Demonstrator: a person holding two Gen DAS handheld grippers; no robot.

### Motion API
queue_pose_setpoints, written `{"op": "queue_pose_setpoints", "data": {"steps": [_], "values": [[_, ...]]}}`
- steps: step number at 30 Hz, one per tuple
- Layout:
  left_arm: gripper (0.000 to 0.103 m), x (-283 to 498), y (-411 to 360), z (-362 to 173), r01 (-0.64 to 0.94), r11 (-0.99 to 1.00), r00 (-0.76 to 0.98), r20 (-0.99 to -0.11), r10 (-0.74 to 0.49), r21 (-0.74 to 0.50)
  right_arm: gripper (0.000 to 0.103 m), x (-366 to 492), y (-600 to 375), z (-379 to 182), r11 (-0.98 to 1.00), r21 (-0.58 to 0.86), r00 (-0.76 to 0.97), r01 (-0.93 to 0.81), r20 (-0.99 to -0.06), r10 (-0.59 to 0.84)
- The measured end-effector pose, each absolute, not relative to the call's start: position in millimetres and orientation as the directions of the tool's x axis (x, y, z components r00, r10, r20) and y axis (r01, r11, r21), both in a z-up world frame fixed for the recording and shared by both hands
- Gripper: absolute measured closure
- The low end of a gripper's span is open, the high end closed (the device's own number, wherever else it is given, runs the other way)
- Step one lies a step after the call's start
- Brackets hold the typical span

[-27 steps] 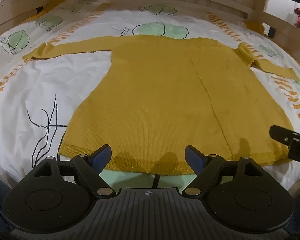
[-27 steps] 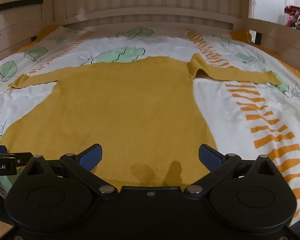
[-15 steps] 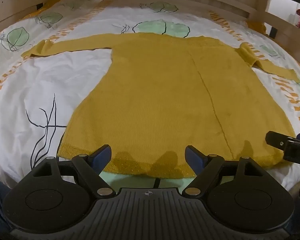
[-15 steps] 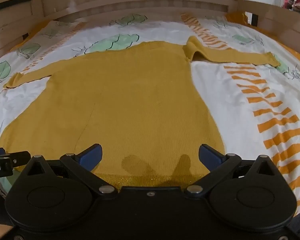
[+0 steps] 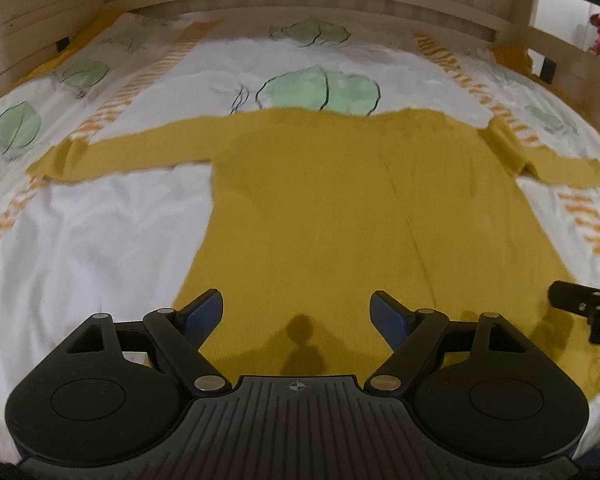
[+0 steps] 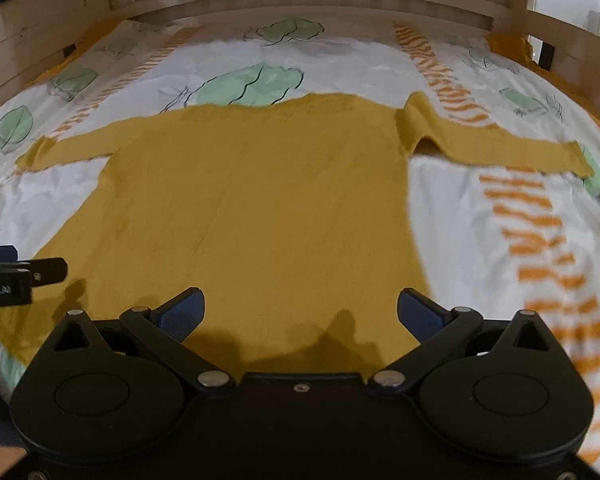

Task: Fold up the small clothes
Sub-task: 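Move the right gripper to the cuff of the yellow sweater sleeve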

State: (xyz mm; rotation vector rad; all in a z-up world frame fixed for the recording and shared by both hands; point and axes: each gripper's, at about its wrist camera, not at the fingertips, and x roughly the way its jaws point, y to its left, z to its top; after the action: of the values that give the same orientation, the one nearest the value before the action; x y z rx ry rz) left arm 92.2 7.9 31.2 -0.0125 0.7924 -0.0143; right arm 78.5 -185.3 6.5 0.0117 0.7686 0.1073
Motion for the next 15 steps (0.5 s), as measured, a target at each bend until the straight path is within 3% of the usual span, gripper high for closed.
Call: {"op": "queue_pose_setpoints", "data": {"steps": [7,15], "values": [[0.023,154.7,4.5,35.0,0.011,1.0,0.697,-0.717,-0.022,-0.02,0.001,148.6,-244.7,26.7,0.999,0.043,0.714,0.009,-0.7,0.024],[0.023,224.0,-0.1,8.6,-0.015,1.0,0.62,-0.784,0.019,0.013,0.001,228.4,-342.8,19.7,0.979,0.023,0.652,0.204,-0.749,-0.118]]}}
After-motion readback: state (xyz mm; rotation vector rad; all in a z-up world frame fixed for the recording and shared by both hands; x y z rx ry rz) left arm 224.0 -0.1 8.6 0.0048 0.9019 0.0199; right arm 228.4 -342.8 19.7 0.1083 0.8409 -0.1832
